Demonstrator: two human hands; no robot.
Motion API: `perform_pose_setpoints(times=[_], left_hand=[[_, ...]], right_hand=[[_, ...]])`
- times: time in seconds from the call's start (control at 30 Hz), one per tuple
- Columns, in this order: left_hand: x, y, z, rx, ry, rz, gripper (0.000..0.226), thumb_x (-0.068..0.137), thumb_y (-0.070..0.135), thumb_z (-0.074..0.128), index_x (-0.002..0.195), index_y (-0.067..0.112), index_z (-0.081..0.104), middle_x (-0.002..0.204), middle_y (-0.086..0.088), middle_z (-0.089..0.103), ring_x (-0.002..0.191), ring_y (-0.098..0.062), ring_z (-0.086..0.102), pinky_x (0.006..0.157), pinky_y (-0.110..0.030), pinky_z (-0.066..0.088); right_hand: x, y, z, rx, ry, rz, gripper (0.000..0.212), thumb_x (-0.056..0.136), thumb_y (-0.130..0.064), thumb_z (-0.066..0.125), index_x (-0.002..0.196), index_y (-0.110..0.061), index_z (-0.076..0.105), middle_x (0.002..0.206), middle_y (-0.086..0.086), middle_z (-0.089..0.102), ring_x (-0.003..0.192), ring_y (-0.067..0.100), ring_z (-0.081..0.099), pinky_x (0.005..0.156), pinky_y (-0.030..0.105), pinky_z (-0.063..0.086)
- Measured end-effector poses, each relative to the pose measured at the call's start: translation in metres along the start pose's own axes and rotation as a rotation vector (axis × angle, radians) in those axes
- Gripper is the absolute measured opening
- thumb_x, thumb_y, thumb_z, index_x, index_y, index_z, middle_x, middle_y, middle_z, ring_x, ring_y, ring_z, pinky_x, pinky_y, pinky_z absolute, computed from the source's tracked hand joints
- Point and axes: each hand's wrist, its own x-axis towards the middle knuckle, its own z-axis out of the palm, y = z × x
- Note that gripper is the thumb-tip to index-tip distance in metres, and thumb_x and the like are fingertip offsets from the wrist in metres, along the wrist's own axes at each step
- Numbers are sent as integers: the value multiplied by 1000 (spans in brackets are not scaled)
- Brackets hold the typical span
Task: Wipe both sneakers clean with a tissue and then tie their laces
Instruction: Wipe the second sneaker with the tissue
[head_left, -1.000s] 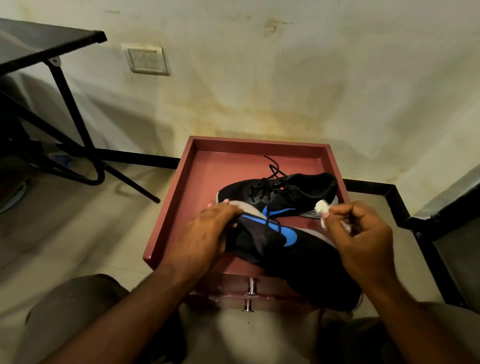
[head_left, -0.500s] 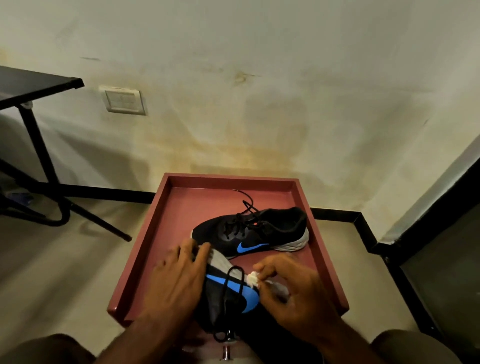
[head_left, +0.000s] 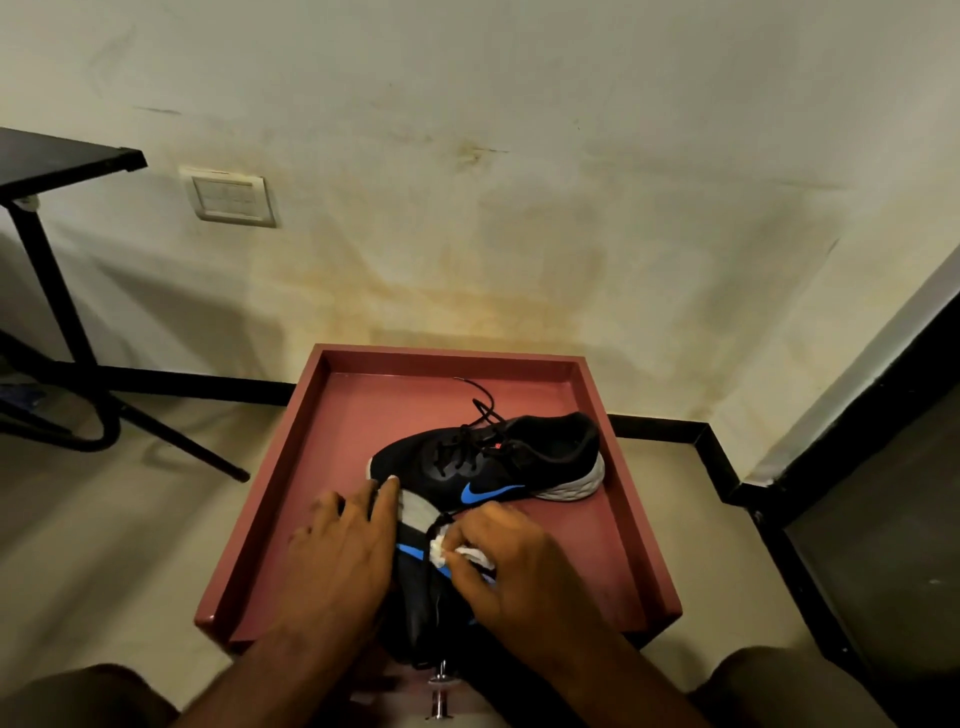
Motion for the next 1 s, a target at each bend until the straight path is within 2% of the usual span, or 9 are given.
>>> perform_pose_setpoints(times=[0.1,0.17,0.23,0.33,0.47,0.53,0.77,0.87,1.0], left_hand=[[-4,-5,0,-159,-49,-36,75,93,24,53,158,11,19,153,-6,43,132,-25,46,112,-32,34],[-7,-11,-1,-341,-67,-75,64,88,20,56,148,12,33,136,-8,59,123,-30,59,101,-37,43],[-7,-14,-2,-376,-69,-99,61,87,20,56,144,11,36,126,-10,65,115,-35,64,94,-41,47],[-4,-11,1,-310,-101,-103,76,90,20,58,155,5,22,134,-12,60,119,-34,61,98,-42,47],[-2,-7,1,-214,-112,-90,84,94,22,62,158,0,13,139,-15,55,122,-34,60,99,-41,46],[-3,-8,1,-200,-104,-85,83,95,22,61,158,-1,13,139,-15,55,123,-34,59,99,-41,45],[0,-14,-4,-213,-159,-100,68,99,11,56,155,-1,20,134,-17,59,120,-38,60,97,-43,46],[5,-11,-7,-214,-195,-114,66,100,10,55,155,-3,21,133,-18,59,120,-38,60,96,-42,48],[10,-10,-12,-295,-186,-125,39,98,14,55,134,3,44,123,-12,63,110,-31,64,82,-33,47]], right_hand=[[-10,7,-24,13,-85,57,13,83,-39,69,85,-28,62,87,-13,58,83,5,58,70,30,50],[-19,10,-34,13,-98,70,14,83,-39,73,83,-30,62,86,-13,59,83,7,61,69,28,53],[-25,11,-34,7,-65,58,13,86,-36,74,84,-30,63,85,-13,59,81,8,61,65,23,51],[-21,6,-17,21,-6,41,8,92,-31,73,89,-28,66,88,-17,58,84,6,60,69,17,45],[12,2,16,30,67,-4,6,95,-16,66,95,-20,71,92,-10,68,86,11,64,75,34,53],[33,0,33,25,120,0,8,93,-16,67,95,-19,73,91,-6,70,84,12,64,74,33,53],[9,-7,25,-143,31,-136,11,92,-5,65,93,-16,67,89,-3,61,81,17,56,70,33,49],[-32,3,-10,-332,-45,-186,12,93,-21,60,98,-20,71,94,-6,65,82,12,57,63,26,52],[-70,17,-46,-464,-132,-136,15,87,-24,65,101,-26,69,99,-10,63,85,5,57,67,17,49]])
